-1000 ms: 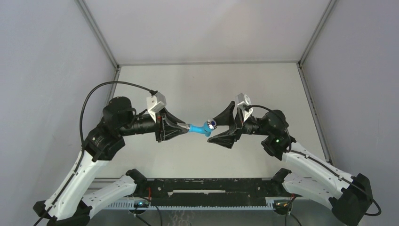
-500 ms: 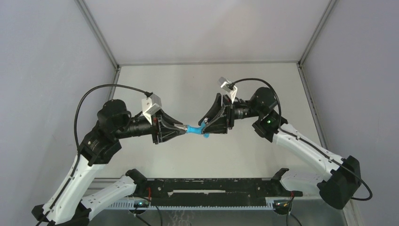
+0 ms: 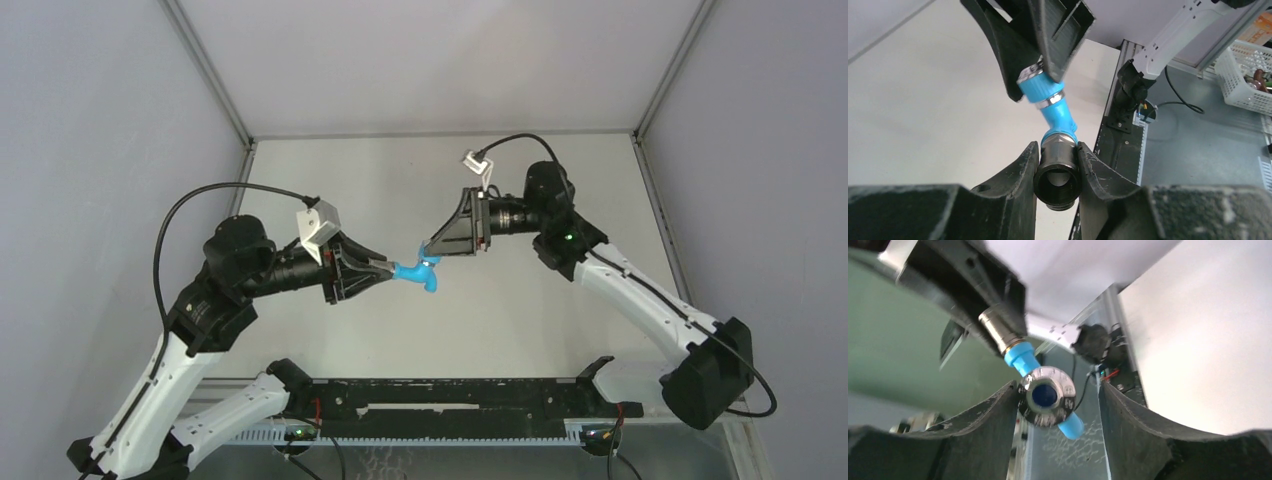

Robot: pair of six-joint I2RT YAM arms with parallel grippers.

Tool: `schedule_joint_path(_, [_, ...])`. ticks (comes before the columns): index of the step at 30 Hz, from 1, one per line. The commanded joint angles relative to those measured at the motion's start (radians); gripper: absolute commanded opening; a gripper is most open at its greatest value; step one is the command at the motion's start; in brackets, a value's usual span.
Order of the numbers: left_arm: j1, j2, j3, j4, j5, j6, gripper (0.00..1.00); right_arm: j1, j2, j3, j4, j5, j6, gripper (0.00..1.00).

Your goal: Install the water faucets

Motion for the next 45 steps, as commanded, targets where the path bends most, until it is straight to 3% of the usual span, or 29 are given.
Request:
schedule_joint_path(1, [-0.006,-0.007,0.027,0.097,-0.022,0.015,0.00,-0.081,-0.145,0.008,-0.265,0.306,-0.188,0.73])
schedule_joint_path(4, [-0.005,0.028,0.073,0.091,-0.065,-0.071,0.00,-0.098,-0.234,-0.009,-0.299,0.406,-0.261,0.97])
schedule_joint_path(11, [0.005,0.278,0.309,-0.203,-0.098,-0.207,0.00,-0.094,-0.394,-0.054,-0.403,0.697,-0.465,1.00])
schedule_joint_path(14, [0.026,0.333,0.329,-0.229,-0.051,-0.258,0.00,-0.074,-0.458,-0.111,-0.352,0.764,-0.524,1.00])
schedule_joint_path(16, [0.034,0.348,0.318,-0.201,-0.016,-0.301,0.00,0.027,-0.486,-0.118,-0.352,0.885,-0.655,1.00])
schedule_joint_path(19, [0.041,0.370,0.314,-0.167,0.028,-0.357,0.00,0.304,-0.496,-0.139,-0.330,1.229,-0.934,1.00])
schedule_joint_path(22, [0.050,0.397,0.343,-0.184,0.013,-0.400,0.00,0.509,-0.496,-0.213,-0.207,1.456,-1.149,1.00])
schedule_joint_path(24, [0.066,0.413,0.372,-0.226,-0.009,-0.453,0.00,0.584,-0.507,-0.279,-0.089,1.502,-1.278,1.00])
schedule_joint_path(27, [0.107,0.404,0.340,-0.167,0.054,-0.593,0.00,0.668,-0.505,-0.360,0.050,1.540,-1.396,1.00])
schedule_joint_path(35, [0.119,0.394,0.282,-0.101,0.082,-0.674,0.00,0.822,-0.347,-0.373,0.210,1.713,-1.657,1.00])
schedule_joint_path(40, [0.118,0.389,0.280,-0.098,0.091,-0.668,0.00,0.852,-0.116,-0.379,0.559,1.989,-1.999,1.00])
schedule_joint_path(42, [0.118,0.385,0.278,-0.098,0.092,-0.663,0.00,0.856,-0.047,-0.387,0.704,2.025,-2.125,1.00])
schedule_joint_path(45, [0.119,0.382,0.279,-0.109,0.090,-0.653,0.00,0.861,-0.020,-0.388,0.767,2.022,-2.152,0.94])
